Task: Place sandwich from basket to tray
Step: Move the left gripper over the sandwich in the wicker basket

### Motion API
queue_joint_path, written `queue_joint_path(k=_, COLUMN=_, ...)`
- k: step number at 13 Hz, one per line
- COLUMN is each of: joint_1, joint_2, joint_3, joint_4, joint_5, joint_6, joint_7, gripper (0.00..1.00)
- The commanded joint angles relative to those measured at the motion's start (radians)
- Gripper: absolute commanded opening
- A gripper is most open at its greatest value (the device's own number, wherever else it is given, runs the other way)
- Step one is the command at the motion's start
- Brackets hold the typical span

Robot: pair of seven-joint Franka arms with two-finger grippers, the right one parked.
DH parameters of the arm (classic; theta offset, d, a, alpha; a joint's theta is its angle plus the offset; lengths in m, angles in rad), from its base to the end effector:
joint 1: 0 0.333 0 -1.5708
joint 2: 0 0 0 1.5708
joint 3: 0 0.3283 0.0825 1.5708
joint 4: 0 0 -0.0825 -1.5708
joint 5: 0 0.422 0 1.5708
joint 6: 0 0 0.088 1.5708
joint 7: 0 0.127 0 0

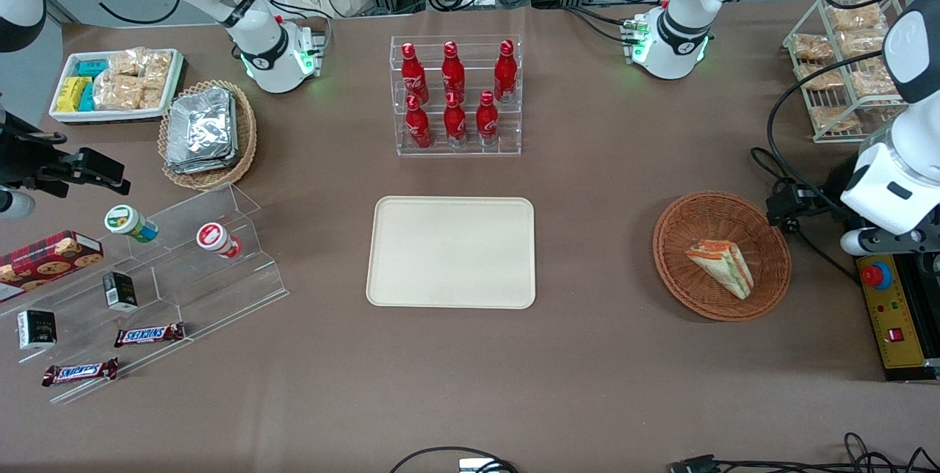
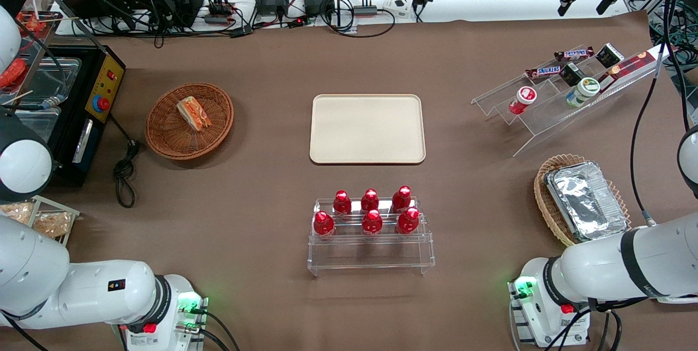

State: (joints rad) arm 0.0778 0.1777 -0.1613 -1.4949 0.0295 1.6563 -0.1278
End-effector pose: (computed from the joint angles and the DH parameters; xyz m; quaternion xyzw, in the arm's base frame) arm 0.6515 -0.0431 0.5537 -0.9997 -0.0219 0.0069 0.0012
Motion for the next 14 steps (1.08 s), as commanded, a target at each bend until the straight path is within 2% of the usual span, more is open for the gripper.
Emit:
queue_joint_path(k=1, joint_1=-0.013, joint_2=0.016, joint_3=0.008, joint_4=0.03, joint_5=-0.003, joint_6=-0.006, joint_7=-0.003, gripper=1.0)
queue_joint_path(k=5, joint_1=-0.013, joint_2=0.016, joint_3=0.008, joint_4=-0.013, joint_5=0.001, joint_6=-0.007, joint_7=-0.022, gripper=1.0)
queue_joint_path(k=10, joint_1=-0.015, joint_2=0.006, joint_3=0.008, joint_4=-0.253, joint_5=0.003, joint_6=0.204, joint_7=-0.313, gripper=1.0)
queue_joint_path(k=14, joint_1=-0.013, joint_2=0.022, joint_3=0.008, joint_4=-0.372, joint_5=0.003, joint_6=0.305, joint_7=-0.489, gripper=1.0)
